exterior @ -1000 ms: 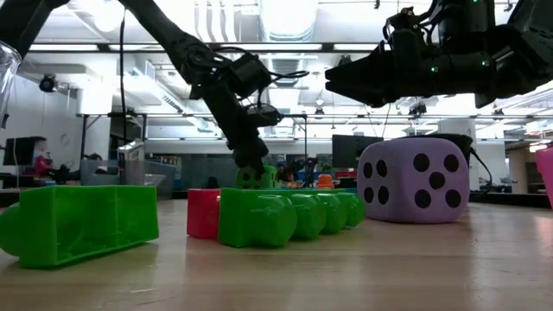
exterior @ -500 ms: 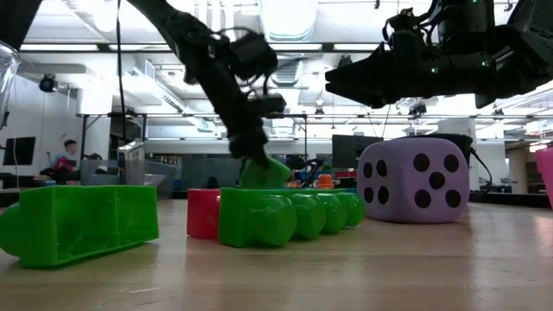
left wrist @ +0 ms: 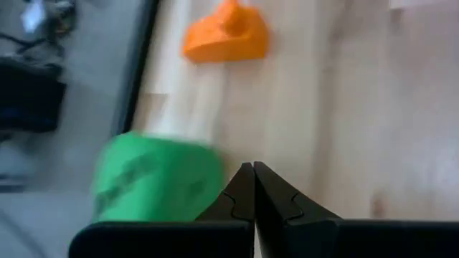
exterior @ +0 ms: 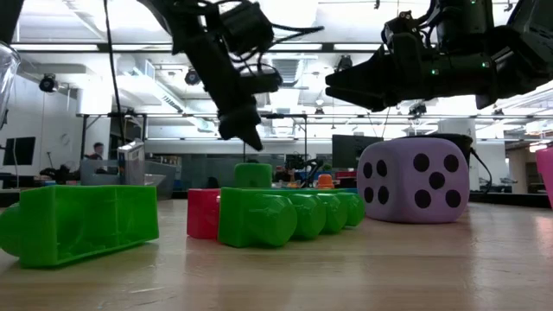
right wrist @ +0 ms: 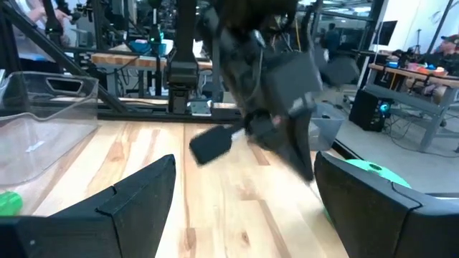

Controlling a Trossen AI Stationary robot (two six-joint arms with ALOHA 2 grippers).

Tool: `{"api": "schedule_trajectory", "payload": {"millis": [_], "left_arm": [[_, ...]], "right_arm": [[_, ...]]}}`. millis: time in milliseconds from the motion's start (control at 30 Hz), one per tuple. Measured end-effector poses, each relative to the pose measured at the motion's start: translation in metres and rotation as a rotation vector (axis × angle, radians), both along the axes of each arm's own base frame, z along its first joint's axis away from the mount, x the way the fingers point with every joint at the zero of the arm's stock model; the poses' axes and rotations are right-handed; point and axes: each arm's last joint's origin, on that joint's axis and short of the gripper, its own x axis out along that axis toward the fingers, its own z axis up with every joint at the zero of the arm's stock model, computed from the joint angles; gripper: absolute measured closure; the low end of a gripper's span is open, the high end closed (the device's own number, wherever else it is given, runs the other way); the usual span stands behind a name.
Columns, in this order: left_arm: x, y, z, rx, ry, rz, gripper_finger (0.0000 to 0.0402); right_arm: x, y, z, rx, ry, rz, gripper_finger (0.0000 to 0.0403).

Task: Pick & Place Toys
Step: Put the green die into the transparent bin

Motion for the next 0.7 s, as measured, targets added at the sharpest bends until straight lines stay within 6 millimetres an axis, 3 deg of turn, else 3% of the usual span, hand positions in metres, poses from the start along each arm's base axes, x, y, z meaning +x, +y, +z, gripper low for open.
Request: {"api": "schedule_trajectory", "payload": {"millis": [233, 433, 567, 700], "left_arm": [[-0.019, 0.029, 0.006, 0.001, 0.108, 0.006, 0.0401], [-0.02, 0.037, -0.006, -0.039, 0.093, -0.036, 0.0386], [-0.02, 0.037, -0.011, -0.015, 0.071, -0.064, 0.0317], [-0.018, 0.039, -0.01, 0.02, 0.054, -0.041, 0.0211]], "right_arm": [[0.001, 0.0, 0.0, 0.0, 0.001, 0.0, 0.0072], [0.001, 0.0, 0.001, 0.0, -0.001, 0.0, 0.0072], [0.001, 0.0, 0.001, 0.0, -0.002, 0.0, 0.0072], [0.001, 0.0, 0.001, 0.0, -0.001, 0.0, 0.0072]]}}
